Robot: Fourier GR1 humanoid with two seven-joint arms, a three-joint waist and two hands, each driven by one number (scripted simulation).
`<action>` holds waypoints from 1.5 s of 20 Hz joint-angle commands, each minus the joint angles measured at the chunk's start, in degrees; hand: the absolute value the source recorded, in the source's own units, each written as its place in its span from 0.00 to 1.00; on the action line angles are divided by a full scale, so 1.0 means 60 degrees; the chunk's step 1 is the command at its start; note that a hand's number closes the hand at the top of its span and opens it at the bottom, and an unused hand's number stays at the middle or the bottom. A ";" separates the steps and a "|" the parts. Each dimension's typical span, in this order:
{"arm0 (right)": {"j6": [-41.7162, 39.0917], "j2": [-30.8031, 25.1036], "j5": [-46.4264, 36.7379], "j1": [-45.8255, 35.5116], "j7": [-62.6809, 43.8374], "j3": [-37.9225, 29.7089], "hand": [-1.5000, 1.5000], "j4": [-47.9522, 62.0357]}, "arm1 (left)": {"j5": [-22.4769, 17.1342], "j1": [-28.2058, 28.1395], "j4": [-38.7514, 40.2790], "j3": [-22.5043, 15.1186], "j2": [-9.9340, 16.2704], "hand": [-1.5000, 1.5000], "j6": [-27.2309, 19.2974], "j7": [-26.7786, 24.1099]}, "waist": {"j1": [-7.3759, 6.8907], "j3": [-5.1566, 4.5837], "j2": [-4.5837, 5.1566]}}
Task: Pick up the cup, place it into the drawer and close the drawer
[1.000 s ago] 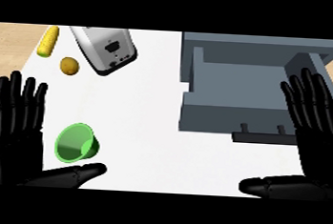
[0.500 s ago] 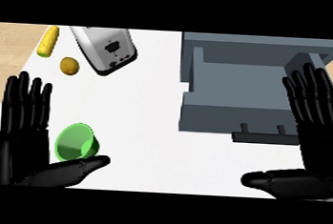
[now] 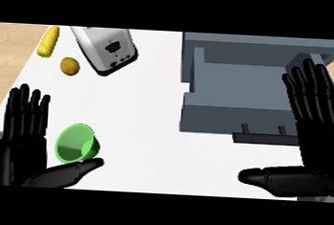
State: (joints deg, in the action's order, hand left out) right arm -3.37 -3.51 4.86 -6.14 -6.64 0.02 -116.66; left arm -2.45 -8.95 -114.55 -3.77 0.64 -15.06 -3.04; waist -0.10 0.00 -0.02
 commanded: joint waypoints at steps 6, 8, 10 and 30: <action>-0.0492 -0.0091 0.0223 0.0571 0.0508 -0.0096 0.00 0.0053 | -0.0364 -0.0593 0.1302 0.0471 -0.0065 0.00 0.0042 -0.1006 | 0.0009 0.0001 0.0001; -0.0390 -0.0090 0.0175 0.0644 0.0139 -0.0047 0.00 -0.0366 | -0.0247 -0.0866 0.1222 0.0432 -0.0089 0.00 0.0069 -0.1215 | 0.0009 0.0000 -0.0004; -0.0135 -0.0272 0.0335 -0.0344 -0.0413 -0.0460 0.00 -0.0128 | -0.0595 -0.1205 0.2182 0.0686 -0.0100 0.00 0.0289 -0.2207 | -0.0016 -0.0004 0.0000; -0.0382 -0.0330 0.0449 -0.0196 -0.0663 -0.0474 0.00 -0.0400 | -0.1447 -0.0283 0.6497 0.2100 0.0360 0.00 0.2049 -0.4784 | 0.0002 -0.0002 0.0003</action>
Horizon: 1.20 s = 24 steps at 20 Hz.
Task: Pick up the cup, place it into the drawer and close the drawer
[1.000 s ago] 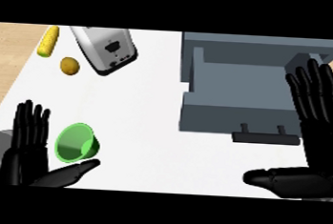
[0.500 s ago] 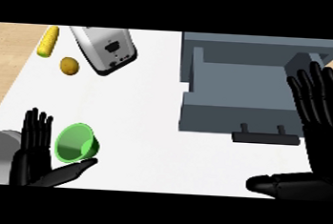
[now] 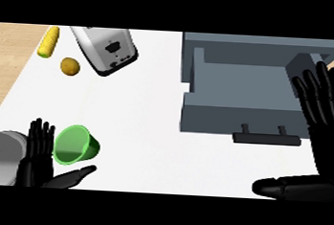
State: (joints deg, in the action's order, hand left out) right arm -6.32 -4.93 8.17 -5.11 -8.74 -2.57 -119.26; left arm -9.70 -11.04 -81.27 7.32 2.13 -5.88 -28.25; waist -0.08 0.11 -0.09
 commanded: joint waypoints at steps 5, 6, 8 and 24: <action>-0.0070 0.0173 -0.0082 0.0420 0.0090 0.0248 0.00 -0.0371 | -0.0203 0.1286 0.2036 0.0709 0.0133 0.00 -0.0064 -0.0814 | 0.0034 -0.0020 0.0013; -0.0110 0.0114 -0.0126 0.0185 0.0378 0.0068 0.00 0.0228 | -0.0231 0.1059 0.2854 0.0809 0.0120 0.00 0.0317 -0.1652 | 0.0023 -0.0021 0.0018; 0.0089 0.0323 -0.0499 0.0184 0.0065 0.0589 0.00 -0.0060 | -0.0481 0.1123 0.2587 0.0996 0.0446 0.00 0.0513 -0.1292 | 0.0010 -0.0020 0.0013; -0.0149 0.0271 -0.0156 0.0405 0.0444 0.0140 0.00 0.0187 | -0.0344 0.1386 0.4825 0.0766 0.0385 0.00 0.1266 -0.3061 | 0.0011 -0.0018 0.0012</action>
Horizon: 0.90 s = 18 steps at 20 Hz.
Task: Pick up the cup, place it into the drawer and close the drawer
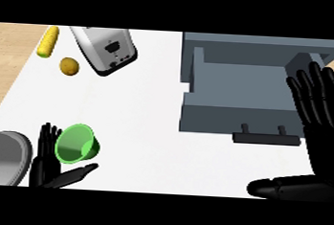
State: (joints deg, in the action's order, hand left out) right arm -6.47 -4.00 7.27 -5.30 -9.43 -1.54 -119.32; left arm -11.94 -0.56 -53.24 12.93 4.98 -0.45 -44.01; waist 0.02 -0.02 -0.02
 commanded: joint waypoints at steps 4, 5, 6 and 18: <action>-0.0044 0.0169 -0.0166 0.0607 0.0008 0.0407 0.00 -0.0583 | -0.0216 0.1116 0.1640 0.0230 -0.0100 0.00 0.0105 -0.0845 | 0.0034 0.0000 0.0002; 0.0179 0.0164 -0.0085 -0.0022 -0.0304 0.0241 0.00 -0.0256 | -0.0309 0.1389 0.2398 0.0435 0.0307 0.00 0.0539 -0.1149 | 0.0022 -0.0001 0.0006; 0.0131 -0.0060 -0.0018 -0.0417 -0.0211 -0.0184 0.00 0.0266 | -0.0504 0.0693 0.1073 0.0179 0.0163 0.00 0.0798 -0.0532 | -0.0011 0.0002 0.0002; 0.0024 0.0037 0.0019 0.0134 -0.0345 0.0086 0.00 -0.0433 | -0.0766 0.1821 0.3481 0.0244 0.0288 0.00 0.2320 -0.1709 | 0.0031 -0.0004 0.0010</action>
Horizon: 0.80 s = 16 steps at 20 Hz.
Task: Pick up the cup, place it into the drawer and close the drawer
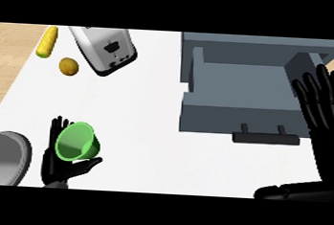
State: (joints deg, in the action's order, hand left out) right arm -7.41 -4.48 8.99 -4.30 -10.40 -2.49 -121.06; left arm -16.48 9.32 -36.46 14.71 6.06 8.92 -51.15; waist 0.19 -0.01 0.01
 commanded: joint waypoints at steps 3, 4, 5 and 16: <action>0.0182 -0.0029 -0.0038 -0.0827 0.0019 -0.0213 0.00 0.0849 | -0.0273 0.0708 0.0791 0.0116 0.0148 0.00 0.0886 -0.0418 | -0.0024 -0.0002 0.0009; 0.0130 -0.0008 -0.0065 -0.0516 -0.0235 0.0042 0.00 0.0340 | -0.0089 0.0496 0.0665 -0.0185 -0.0166 1.00 0.0912 -0.0563 | -0.0016 -0.0001 0.0001; -0.0287 -0.0308 0.0422 -0.0464 0.0331 -0.0637 0.00 0.0864 | -0.0109 0.0757 0.1030 -0.0096 -0.0081 1.00 0.1111 -0.0794 | 0.0003 -0.0002 0.0011; -0.0003 0.0158 -0.0343 0.0109 0.0410 0.0148 0.00 0.0202 | 0.0369 0.1161 0.1217 -0.0426 0.0002 1.00 0.1000 -0.1711 | 0.0026 -0.0005 0.0011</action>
State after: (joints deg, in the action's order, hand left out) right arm -7.67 -4.57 8.57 -4.58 -9.79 -2.89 -120.21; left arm -15.73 14.44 -30.74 13.36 6.66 12.66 -56.31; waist 0.25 -0.04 0.04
